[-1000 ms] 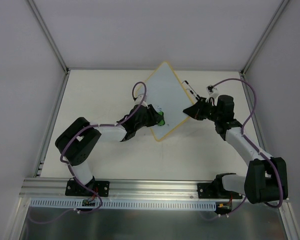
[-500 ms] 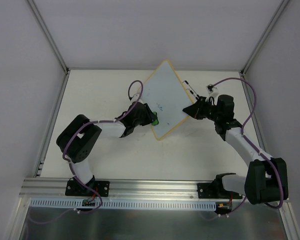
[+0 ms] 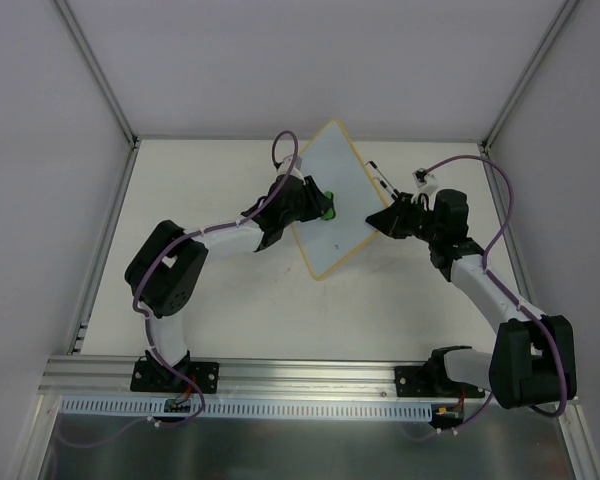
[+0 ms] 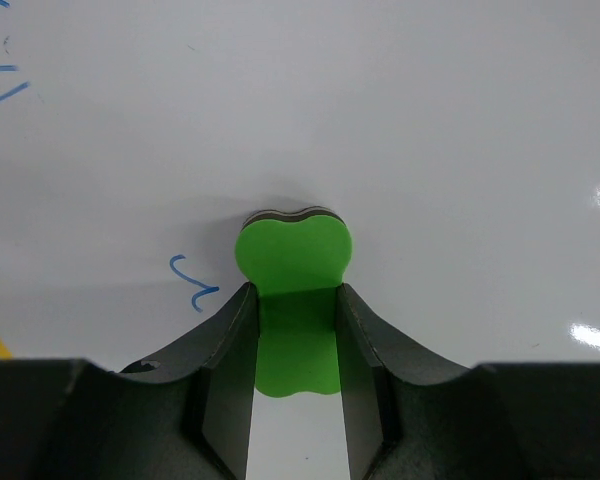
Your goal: Erase the whiteboard
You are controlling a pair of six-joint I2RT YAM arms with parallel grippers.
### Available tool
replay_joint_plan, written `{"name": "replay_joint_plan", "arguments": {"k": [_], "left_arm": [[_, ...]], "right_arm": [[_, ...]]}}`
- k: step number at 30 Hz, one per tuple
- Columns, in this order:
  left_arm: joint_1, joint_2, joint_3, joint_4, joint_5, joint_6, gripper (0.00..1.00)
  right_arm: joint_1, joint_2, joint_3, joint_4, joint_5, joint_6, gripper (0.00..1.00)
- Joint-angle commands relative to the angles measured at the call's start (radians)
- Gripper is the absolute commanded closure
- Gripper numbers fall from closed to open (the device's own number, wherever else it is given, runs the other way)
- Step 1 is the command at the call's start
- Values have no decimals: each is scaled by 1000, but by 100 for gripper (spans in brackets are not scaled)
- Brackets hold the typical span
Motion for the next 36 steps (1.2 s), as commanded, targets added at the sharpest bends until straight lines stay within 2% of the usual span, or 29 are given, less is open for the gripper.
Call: {"name": "replay_joint_plan", "arguments": {"k": [1, 10, 17, 19, 22, 30, 36], "left_arm": [[-12, 48, 16, 16, 46, -10, 100], [128, 27, -136, -10, 41, -70, 100], [146, 22, -166, -26, 50, -56, 100], [145, 24, -158, -27, 90, -56, 100], [105, -1, -149, -27, 111, -39, 100], [-139, -59, -133, -26, 133, 33, 100], [-242, -53, -133, -23, 115, 22, 100]], "right_arm": [[54, 4, -11, -13, -172, -182, 100], [56, 4, -23, -13, -166, -187, 100], [56, 15, -13, -13, -163, -189, 100], [56, 21, -6, -12, -158, -186, 100], [56, 27, 3, -10, -150, -179, 100], [56, 38, 21, -10, -149, -166, 100], [56, 29, 27, -10, -141, -156, 100]]}}
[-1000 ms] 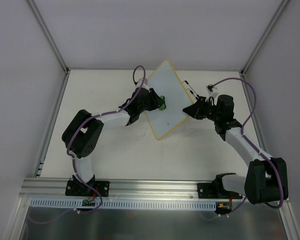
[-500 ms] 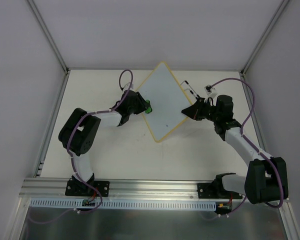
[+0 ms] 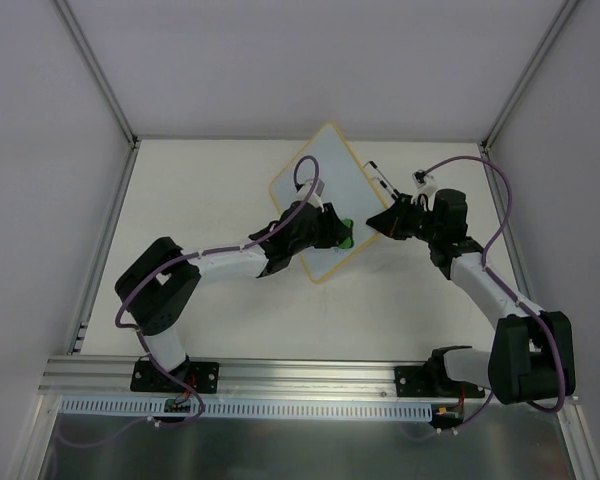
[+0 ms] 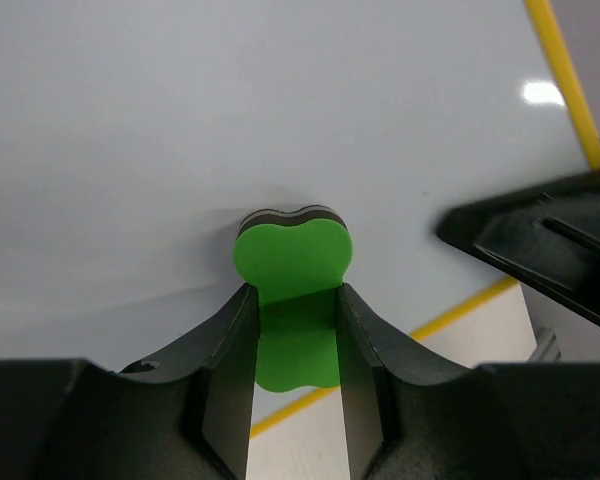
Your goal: Erase the whiteboard
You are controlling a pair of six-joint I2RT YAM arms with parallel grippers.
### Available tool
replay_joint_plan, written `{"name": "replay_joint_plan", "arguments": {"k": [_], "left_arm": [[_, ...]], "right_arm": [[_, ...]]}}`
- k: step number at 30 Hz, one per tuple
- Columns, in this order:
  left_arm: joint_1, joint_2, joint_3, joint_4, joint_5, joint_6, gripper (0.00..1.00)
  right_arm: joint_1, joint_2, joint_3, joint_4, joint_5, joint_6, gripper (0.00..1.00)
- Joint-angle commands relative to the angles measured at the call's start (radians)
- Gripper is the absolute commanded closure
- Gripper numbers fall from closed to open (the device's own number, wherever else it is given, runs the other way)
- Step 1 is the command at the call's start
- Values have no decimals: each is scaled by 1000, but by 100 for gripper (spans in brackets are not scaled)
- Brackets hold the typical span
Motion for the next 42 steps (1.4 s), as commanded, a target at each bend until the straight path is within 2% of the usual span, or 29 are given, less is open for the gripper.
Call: {"name": "replay_joint_plan", "arguments": {"k": [1, 8, 12, 20, 28, 33, 42], "left_arm": [[-102, 55, -7, -48, 90, -1, 100], [-106, 53, -114, -34, -14, -102, 100], [-79, 32, -211, 10, -24, -184, 100], [-58, -20, -338, 4, -94, -211, 100], [46, -92, -430, 0, -117, -204, 100], [89, -96, -392, -14, -108, -158, 100], [144, -36, -213, -50, -73, -59, 100]], "right_arm": [[61, 8, 21, 17, -138, -159, 100], [61, -6, 11, 17, -138, -154, 100], [59, -18, -9, 18, -133, -159, 100], [59, -25, -22, 18, -128, -165, 100], [61, -23, -22, 18, -139, -165, 100], [61, -26, -17, 18, -154, -167, 100], [61, -29, -20, 18, -168, -176, 100]]}}
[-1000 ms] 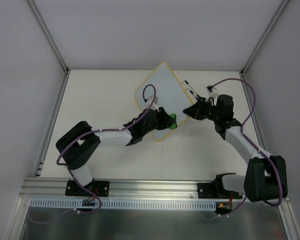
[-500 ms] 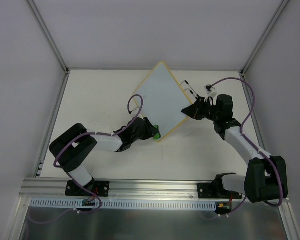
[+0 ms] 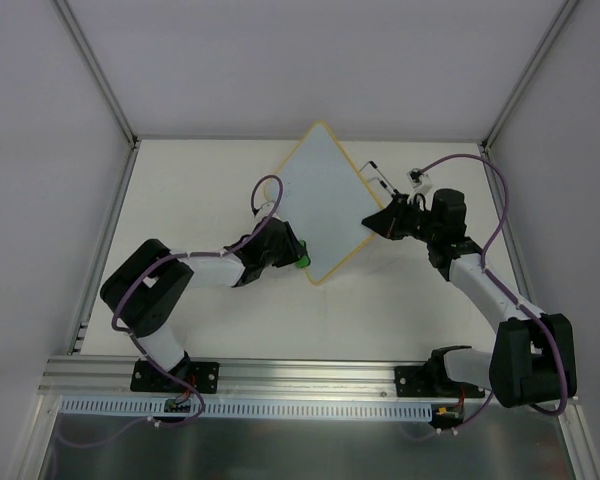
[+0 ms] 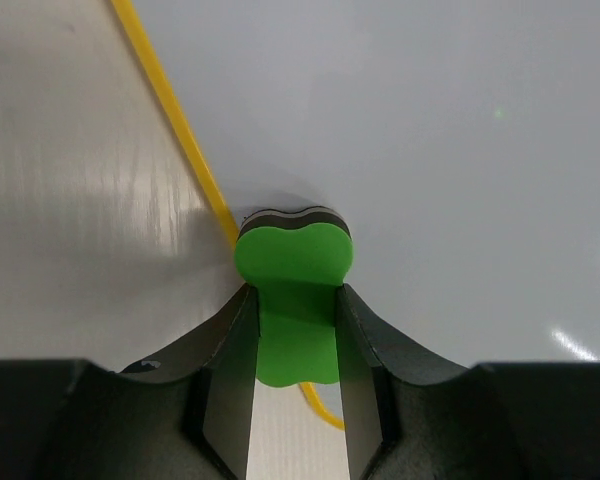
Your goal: Erase the whiteboard
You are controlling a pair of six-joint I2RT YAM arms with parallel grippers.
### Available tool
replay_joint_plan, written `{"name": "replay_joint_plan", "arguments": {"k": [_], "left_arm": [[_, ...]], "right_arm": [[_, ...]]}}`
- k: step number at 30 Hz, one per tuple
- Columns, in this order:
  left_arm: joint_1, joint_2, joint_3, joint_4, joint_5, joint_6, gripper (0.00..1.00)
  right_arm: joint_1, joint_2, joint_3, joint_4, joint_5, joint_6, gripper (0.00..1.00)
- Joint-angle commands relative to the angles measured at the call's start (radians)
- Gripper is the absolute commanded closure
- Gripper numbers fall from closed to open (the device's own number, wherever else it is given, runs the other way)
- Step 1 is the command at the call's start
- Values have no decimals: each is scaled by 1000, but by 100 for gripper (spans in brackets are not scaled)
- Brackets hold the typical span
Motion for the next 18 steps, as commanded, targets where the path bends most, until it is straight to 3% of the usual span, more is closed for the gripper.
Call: {"name": "replay_joint_plan", "arguments": {"k": [1, 10, 18], "left_arm": [[40, 43, 104, -13, 9, 67, 100], [154, 141, 288, -58, 36, 122, 100], [248, 327, 597, -185, 84, 225, 100]], "right_arm": [[42, -18, -16, -12, -119, -149, 100], [42, -12, -22, -15, -133, -160, 100], [44, -27, -22, -30, -144, -165, 100]]}}
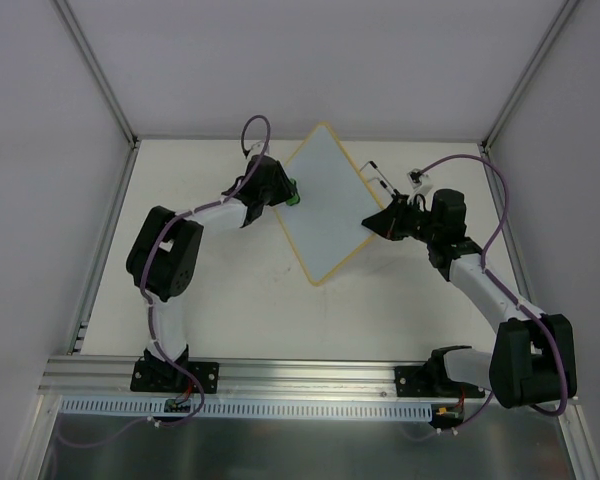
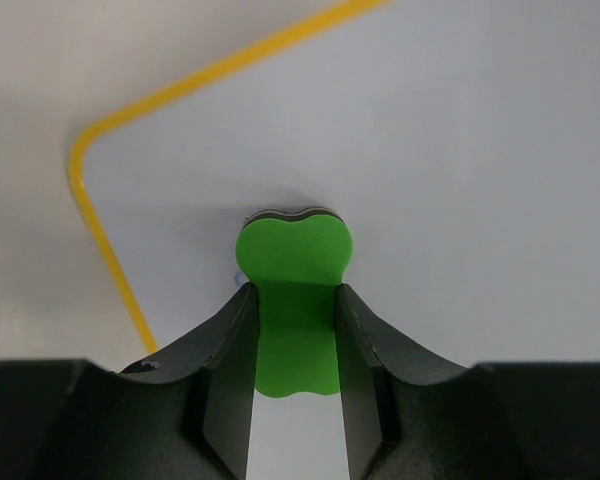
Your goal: Erase the whiteboard
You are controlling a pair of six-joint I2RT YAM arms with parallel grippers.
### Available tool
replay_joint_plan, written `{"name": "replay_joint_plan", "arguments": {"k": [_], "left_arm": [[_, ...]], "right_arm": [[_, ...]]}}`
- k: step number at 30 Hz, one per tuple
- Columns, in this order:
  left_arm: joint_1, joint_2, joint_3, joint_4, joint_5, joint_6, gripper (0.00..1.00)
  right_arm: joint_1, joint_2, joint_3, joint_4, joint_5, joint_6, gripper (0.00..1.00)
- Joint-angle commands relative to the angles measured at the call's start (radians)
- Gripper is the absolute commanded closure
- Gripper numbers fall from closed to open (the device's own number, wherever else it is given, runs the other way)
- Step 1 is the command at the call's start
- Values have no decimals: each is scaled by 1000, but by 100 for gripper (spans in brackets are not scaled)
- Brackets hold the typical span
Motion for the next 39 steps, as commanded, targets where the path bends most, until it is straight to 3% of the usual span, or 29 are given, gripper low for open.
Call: {"name": "replay_joint_plan", "arguments": {"k": [1, 10, 18, 32, 39], "left_arm": [[26, 93, 127, -50, 49, 71, 100], [105, 219, 300, -136, 132, 73, 100], [91, 180, 181, -141, 178, 53, 100], [-99, 100, 139, -97, 218, 36, 100], [-23, 83, 57, -61, 190, -59, 100]], "right_arm": [[44, -27, -19, -23, -146, -165, 100], [47, -29, 3, -53, -150, -170, 100], [45, -4, 9, -53, -146, -168, 100], [53, 19, 26, -50, -150, -194, 100], [51, 14, 18, -51, -149, -194, 100]]}}
